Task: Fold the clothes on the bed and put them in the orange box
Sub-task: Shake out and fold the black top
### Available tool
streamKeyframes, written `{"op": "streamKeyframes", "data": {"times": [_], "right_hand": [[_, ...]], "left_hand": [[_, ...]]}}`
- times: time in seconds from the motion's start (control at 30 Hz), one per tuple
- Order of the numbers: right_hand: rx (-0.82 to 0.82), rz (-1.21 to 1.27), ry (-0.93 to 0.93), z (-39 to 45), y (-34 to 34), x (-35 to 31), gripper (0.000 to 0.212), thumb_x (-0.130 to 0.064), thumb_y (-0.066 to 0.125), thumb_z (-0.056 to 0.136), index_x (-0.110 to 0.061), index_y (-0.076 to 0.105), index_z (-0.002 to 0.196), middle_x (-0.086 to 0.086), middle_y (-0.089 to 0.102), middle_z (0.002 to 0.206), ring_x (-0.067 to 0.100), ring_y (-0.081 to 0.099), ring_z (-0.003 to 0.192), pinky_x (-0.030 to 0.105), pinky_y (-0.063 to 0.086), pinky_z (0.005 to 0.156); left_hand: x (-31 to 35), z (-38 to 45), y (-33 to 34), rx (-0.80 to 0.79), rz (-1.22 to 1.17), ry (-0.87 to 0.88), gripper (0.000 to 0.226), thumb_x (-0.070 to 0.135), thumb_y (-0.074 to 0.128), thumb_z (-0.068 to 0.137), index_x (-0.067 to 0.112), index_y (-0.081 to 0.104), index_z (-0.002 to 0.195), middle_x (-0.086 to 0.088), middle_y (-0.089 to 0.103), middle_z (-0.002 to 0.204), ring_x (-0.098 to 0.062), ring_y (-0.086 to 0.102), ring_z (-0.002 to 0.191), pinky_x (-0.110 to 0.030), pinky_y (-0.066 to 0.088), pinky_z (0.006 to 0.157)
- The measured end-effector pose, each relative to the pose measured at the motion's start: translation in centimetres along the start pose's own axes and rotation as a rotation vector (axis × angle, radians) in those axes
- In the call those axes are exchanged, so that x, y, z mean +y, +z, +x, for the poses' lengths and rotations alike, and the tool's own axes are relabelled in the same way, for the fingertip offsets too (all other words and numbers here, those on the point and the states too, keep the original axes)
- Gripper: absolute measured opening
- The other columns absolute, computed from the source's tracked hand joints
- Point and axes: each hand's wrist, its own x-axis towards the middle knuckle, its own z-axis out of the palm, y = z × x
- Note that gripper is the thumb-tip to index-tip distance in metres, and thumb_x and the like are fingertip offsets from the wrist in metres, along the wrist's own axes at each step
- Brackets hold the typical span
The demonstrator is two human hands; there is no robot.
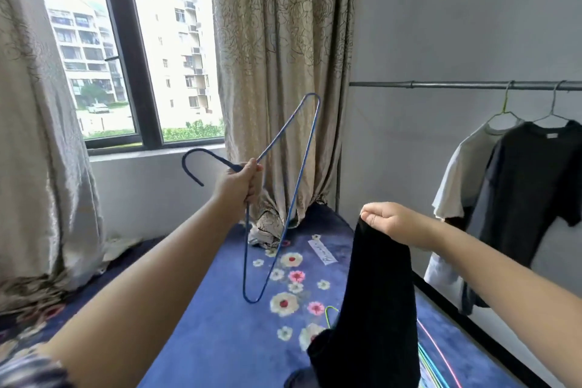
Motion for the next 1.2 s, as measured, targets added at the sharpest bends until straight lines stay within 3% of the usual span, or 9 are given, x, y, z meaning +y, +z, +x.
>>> {"op": "streamKeyframes", "data": {"times": [0.2,0.37,0.47,0.63,0.8,0.93,1.0,1.07,1.2], "right_hand": [[-0.3,-0.286,0.342,-4.5,-2.1,3.4,0.032,-0.039,0.062,0.086,-0.012,0.047,0.076,-0.005,0.039,0.061,0.005,0.034,0.049,0.015,0.029,0.04],[-0.811,-0.912,0.755,-6.7,1.2,8.7,0.06,-0.046,0.071,0.076,-0.007,0.058,0.12,0.0,0.061,0.119,0.019,0.059,0.106,0.025,0.047,0.079],[-0.933,-0.96,0.755,-7.6,2.4,11.1,0.051,-0.035,0.068,0.082,-0.012,0.057,0.126,0.0,0.056,0.128,0.021,0.057,0.106,0.026,0.043,0.077],[-1.02,-0.472,0.734,-8.9,1.0,13.9,0.011,-0.018,0.068,0.083,-0.007,0.069,0.083,-0.012,0.06,0.053,0.004,0.056,0.051,0.015,0.048,0.06],[-0.943,0.148,0.753,-11.2,-1.2,17.0,0.031,0.007,0.059,0.083,-0.013,0.064,0.06,-0.007,0.063,0.05,0.002,0.059,0.045,0.013,0.049,0.049],[-0.907,0.335,0.686,-10.5,-0.8,18.5,0.032,0.002,0.063,0.074,-0.018,0.068,0.05,-0.007,0.064,0.052,0.002,0.06,0.047,0.014,0.048,0.048],[-0.923,0.383,0.661,-9.7,-0.2,18.9,0.038,0.006,0.061,0.078,-0.02,0.07,0.05,-0.008,0.064,0.053,0.001,0.06,0.048,0.013,0.047,0.048],[-0.987,0.41,0.63,-8.8,0.4,18.8,0.034,0.001,0.061,0.075,-0.022,0.072,0.053,-0.009,0.066,0.055,0.0,0.061,0.051,0.012,0.048,0.051],[-1.07,0.435,0.576,-7.4,1.7,18.4,0.026,-0.008,0.058,0.071,-0.024,0.073,0.056,-0.01,0.066,0.055,-0.002,0.061,0.052,0.012,0.048,0.053]], "left_hand": [[-9.2,-0.2,2.8,-0.084,0.757,-0.249,0.031,0.013,0.058,0.091,0.007,0.047,0.064,0.003,0.04,0.035,-0.005,0.032,0.024,-0.013,0.021,0.026],[-16.5,-0.2,5.8,-0.276,0.834,-0.31,0.036,0.006,0.052,0.092,0.011,0.044,0.058,-0.003,0.049,0.05,0.001,0.041,0.024,-0.009,0.024,0.028],[-19.6,-0.8,8.1,-0.292,0.828,-0.383,0.034,0.005,0.043,0.095,0.012,0.043,0.062,-0.002,0.05,0.053,-0.006,0.05,0.035,-0.008,0.029,0.028],[-24.6,0.1,10.4,-0.153,0.647,-0.518,0.031,0.003,0.039,0.095,0.011,0.04,0.065,-0.007,0.045,0.06,-0.008,0.049,0.027,-0.015,0.037,0.032],[-27.3,1.1,13.8,0.034,0.278,-0.571,0.031,0.002,0.034,0.097,0.01,0.036,0.066,-0.008,0.053,0.052,-0.007,0.054,0.038,-0.021,0.037,0.043],[-28.1,0.5,15.9,-0.005,0.24,-0.785,0.027,0.016,0.03,0.1,0.01,0.045,0.078,-0.013,0.053,0.113,-0.029,0.059,0.107,-0.031,0.046,0.066],[-28.7,-0.4,15.3,-0.127,0.351,-0.911,0.029,0.021,0.032,0.102,0.005,0.049,0.119,-0.013,0.038,0.141,-0.033,0.037,0.132,-0.04,0.041,0.092],[-30.0,-1.2,13.7,-0.253,0.424,-1.033,0.042,0.029,0.034,0.101,0.004,0.038,0.135,-0.016,0.041,0.14,-0.032,0.046,0.125,-0.041,0.036,0.095],[-32.5,-4.1,10.2,-0.728,1.071,-0.915,0.012,0.015,0.045,0.096,0.011,0.054,0.088,-0.01,0.058,0.092,-0.017,0.054,0.071,-0.029,0.044,0.072]]}}
